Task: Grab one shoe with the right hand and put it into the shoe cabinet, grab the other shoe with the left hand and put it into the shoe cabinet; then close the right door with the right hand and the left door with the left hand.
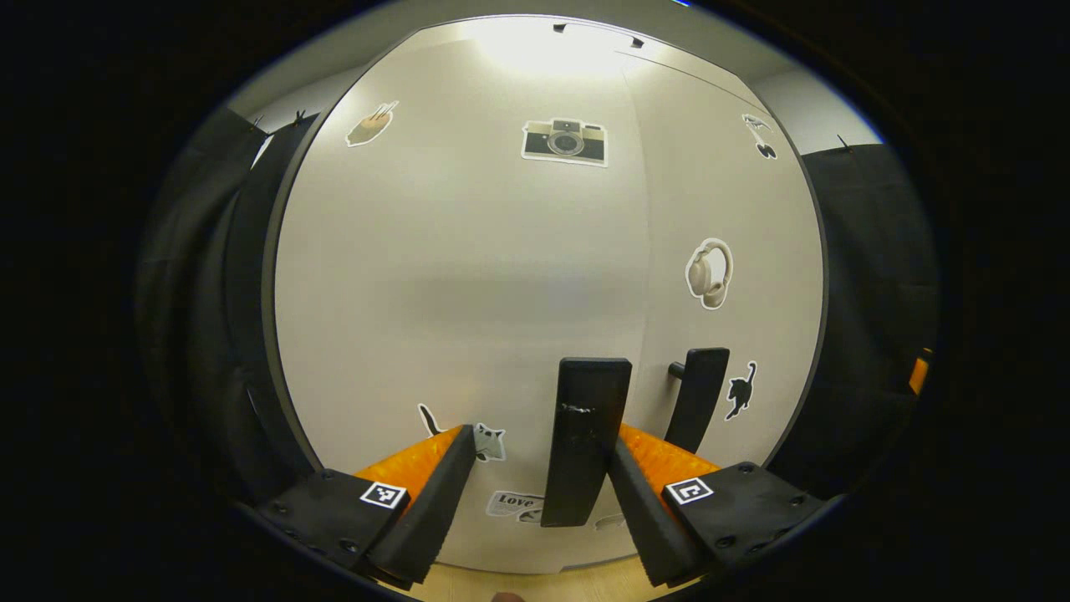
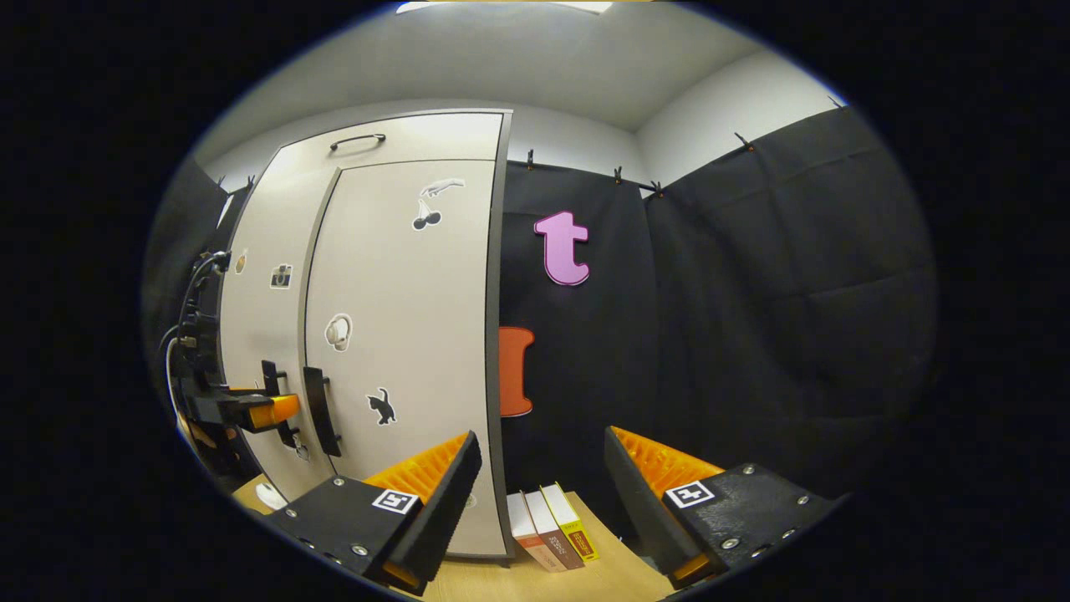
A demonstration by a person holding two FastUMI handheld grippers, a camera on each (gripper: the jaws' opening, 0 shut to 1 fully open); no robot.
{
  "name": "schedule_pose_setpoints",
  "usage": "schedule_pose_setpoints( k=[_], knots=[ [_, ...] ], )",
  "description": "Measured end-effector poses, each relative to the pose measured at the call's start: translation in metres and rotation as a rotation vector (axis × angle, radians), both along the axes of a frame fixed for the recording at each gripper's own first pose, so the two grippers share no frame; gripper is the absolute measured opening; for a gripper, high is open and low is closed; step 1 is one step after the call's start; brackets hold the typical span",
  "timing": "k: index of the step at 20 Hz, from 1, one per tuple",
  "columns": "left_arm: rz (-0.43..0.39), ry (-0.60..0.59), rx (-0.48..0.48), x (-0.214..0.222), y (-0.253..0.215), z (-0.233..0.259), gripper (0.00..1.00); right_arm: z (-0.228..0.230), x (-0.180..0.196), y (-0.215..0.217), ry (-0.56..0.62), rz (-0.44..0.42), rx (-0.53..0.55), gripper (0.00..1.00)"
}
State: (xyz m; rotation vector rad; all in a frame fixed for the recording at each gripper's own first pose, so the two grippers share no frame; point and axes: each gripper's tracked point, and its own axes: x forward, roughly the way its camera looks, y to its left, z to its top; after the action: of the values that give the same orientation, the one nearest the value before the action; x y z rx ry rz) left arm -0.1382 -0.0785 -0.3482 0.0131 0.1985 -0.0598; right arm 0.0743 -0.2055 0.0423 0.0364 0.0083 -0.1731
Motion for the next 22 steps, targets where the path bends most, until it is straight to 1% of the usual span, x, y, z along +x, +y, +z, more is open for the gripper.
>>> schedule_pose_setpoints(
  k=[2, 5, 6, 10, 12, 14, 16, 18, 20, 22],
  knots=[
    [-0.021, 0.002, -0.011, -0.01, -0.005, 0.007, 0.96, 0.008, 0.001, 0.008, -0.006, 0.026, -0.006, 0.92],
    [-0.046, -0.031, -0.034, -0.036, -0.001, 0.038, 0.96, 0.023, 0.0, 0.02, -0.017, 0.062, -0.02, 0.92],
    [-0.043, -0.049, -0.031, -0.047, 0.006, 0.051, 0.96, 0.029, 0.0, 0.026, -0.024, 0.077, -0.025, 0.92],
    [0.042, -0.134, -0.013, -0.094, 0.06, 0.113, 0.96, 0.055, -0.005, 0.048, -0.057, 0.124, -0.04, 0.92],
    [0.097, -0.183, 0.02, -0.117, 0.093, 0.143, 0.97, 0.071, -0.01, 0.061, -0.083, 0.143, -0.048, 0.92],
    [0.145, -0.228, 0.066, -0.141, 0.124, 0.167, 0.95, 0.087, -0.019, 0.071, -0.114, 0.154, -0.049, 0.92],
    [0.183, -0.259, 0.094, -0.161, 0.147, 0.185, 0.96, 0.101, -0.028, 0.081, -0.141, 0.161, -0.053, 0.92],
    [0.193, -0.277, 0.094, -0.178, 0.161, 0.195, 0.94, 0.11, -0.038, 0.09, -0.164, 0.167, -0.063, 0.92],
    [0.194, -0.276, 0.086, -0.19, 0.176, 0.198, 0.96, 0.115, -0.047, 0.099, -0.177, 0.173, -0.068, 0.92],
    [0.203, -0.274, 0.087, -0.196, 0.189, 0.199, 0.96, 0.117, -0.054, 0.105, -0.183, 0.167, -0.07, 0.92]
  ],
)
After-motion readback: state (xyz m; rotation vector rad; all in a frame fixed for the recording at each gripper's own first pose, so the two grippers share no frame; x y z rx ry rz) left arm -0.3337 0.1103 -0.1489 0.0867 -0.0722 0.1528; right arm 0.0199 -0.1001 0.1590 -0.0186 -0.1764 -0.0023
